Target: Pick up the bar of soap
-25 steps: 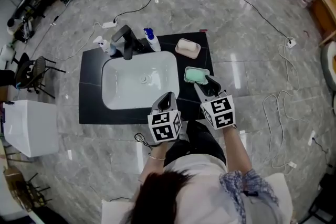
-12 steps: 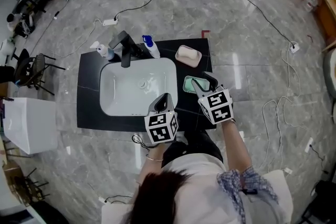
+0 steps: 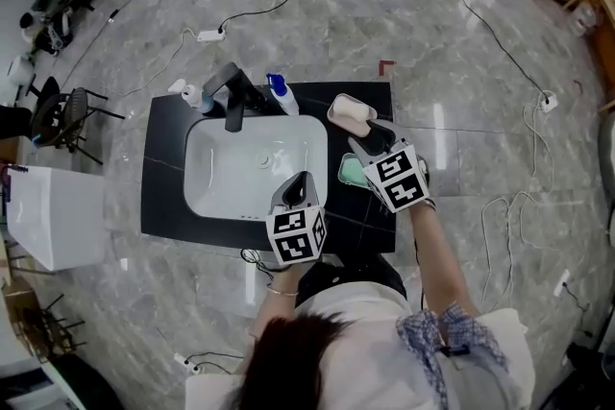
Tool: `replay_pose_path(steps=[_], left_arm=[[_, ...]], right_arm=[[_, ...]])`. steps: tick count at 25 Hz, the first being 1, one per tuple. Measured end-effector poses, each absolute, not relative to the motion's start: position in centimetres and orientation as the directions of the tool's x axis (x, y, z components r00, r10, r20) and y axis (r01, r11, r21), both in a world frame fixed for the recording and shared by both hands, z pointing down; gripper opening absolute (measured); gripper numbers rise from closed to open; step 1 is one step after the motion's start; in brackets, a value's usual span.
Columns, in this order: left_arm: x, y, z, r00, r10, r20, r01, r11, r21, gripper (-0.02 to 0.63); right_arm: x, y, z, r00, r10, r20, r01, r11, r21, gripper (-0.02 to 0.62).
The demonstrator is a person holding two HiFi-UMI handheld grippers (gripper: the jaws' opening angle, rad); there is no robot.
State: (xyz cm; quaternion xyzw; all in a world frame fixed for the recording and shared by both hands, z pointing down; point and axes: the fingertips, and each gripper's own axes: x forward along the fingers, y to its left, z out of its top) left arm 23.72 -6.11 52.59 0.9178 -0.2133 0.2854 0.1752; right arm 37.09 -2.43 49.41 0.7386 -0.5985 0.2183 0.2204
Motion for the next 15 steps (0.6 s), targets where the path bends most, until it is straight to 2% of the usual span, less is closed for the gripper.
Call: replay_pose_path(steps=[5, 15], left_arm=[[24.6, -7.0, 53.0, 0.733, -0.305, 0.608, -0.503, -0.845, 0.182, 0.009], [26.2, -8.7, 54.2, 0.713, -0.321, 0.623, -0.536, -0.822, 0.191, 0.009]], right_arm=[[38.2, -4.1, 51.5, 0.115, -0.767, 0.631, -0.993, -0.075, 0.091, 0.183], [41.1, -6.3, 54.8, 0.060, -0.687, 0.724, -0.989, 0.055, 0.134, 0.183]])
